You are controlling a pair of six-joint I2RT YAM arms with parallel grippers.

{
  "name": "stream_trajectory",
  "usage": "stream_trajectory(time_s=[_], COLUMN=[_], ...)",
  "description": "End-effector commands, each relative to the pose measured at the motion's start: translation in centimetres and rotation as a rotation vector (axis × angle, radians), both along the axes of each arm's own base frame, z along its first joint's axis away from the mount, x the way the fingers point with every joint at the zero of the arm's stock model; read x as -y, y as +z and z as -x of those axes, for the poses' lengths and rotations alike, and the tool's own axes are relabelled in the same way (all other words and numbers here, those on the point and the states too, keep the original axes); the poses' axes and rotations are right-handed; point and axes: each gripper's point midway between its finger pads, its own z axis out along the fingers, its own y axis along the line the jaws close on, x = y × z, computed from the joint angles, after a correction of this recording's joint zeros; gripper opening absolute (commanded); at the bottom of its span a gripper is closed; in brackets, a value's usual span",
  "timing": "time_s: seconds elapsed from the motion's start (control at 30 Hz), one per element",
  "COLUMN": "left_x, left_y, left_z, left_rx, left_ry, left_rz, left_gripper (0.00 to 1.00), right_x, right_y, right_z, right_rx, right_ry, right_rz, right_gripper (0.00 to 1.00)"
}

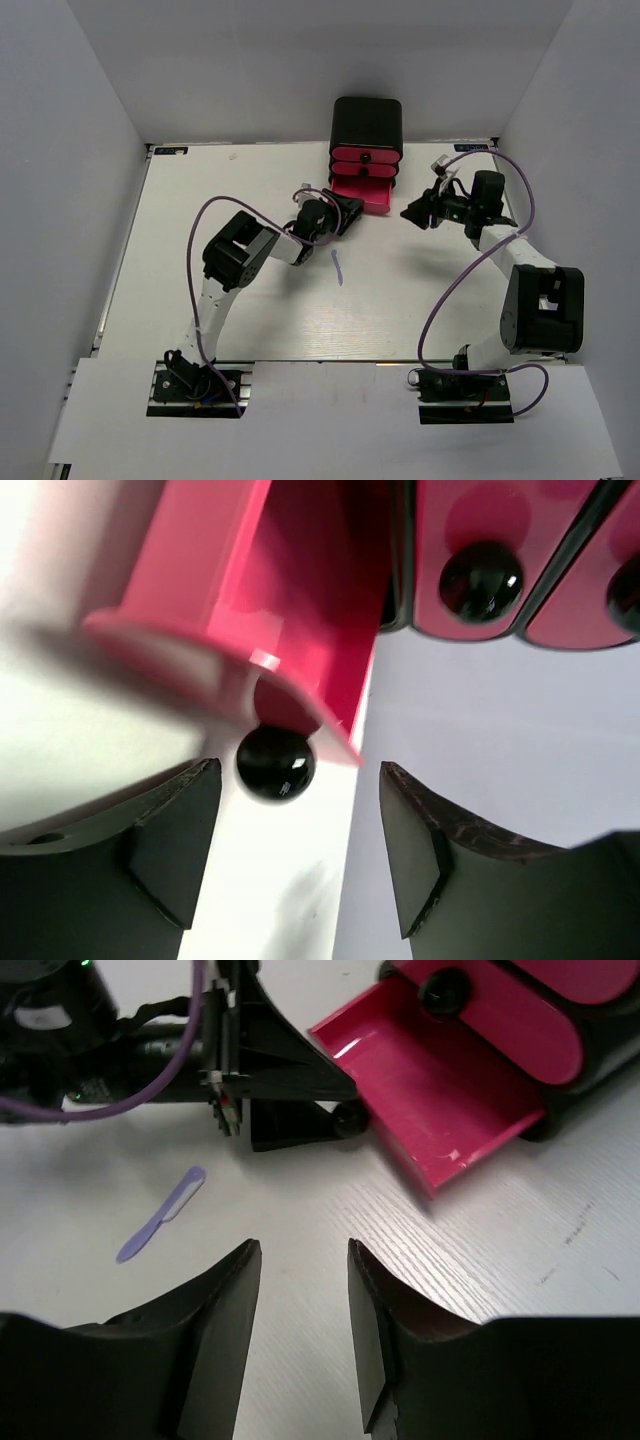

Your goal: Organize the makeup

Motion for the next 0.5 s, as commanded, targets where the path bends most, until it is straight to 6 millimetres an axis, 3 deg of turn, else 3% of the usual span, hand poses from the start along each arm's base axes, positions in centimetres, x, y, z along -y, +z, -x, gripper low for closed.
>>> stream_trajectory(time_s=[0.0, 0.07, 0.13, 0.23, 0.3, 0.33, 0.4, 0.47], left_x=[0.1, -0.2, -0.4, -1.3, -2.5, -3.0, -5.2, -7.0], left_y=[3.9, 3.7, 5.3, 5.8, 4.9, 7.1, 6.6, 9.0], left_z=[1.4, 2.7, 3.7, 5.9, 7.6, 8.0, 8.6, 9.1], left_rx=[0.039, 0.021, 0.030, 0.002, -0.011, 0.026, 0.031, 0.088], left_ry=[-0.055, -0.085, -0.114, -0.180, -0.204, -0.196, -0.170, -0.144], left_rz=[-0.007, -0.019, -0.013, -0.061, -0.138, -0.146, -0.235, -0.291], left_gripper=[0.74, 0.76, 0.77, 0.78, 0.78, 0.78, 0.79, 0.79], right_x=[-1.7, -3.0, -3.6, -4.1, -5.0, -5.7, -7.6, -8.8], right_y=[1.4, 1.9, 1.6, 1.1, 0.4, -0.1, -0.7, -1.6], right_z=[2.0, 2.9, 3.9, 4.8, 5.4, 6.6, 7.7, 8.9], right_rx=[0.032, 0.070, 0.058, 0.042, 0.009, -0.052, -0.082, -0.112], right_ry=[0.188, 0.264, 0.301, 0.334, 0.369, 0.396, 0.442, 0.460], right_rz=[-0.004, 0.020, 0.041, 0.079, 0.122, 0.131, 0.172, 0.206], right_gripper=[0.46, 0.47, 0.47, 0.49, 0.49, 0.49, 0.49, 0.49])
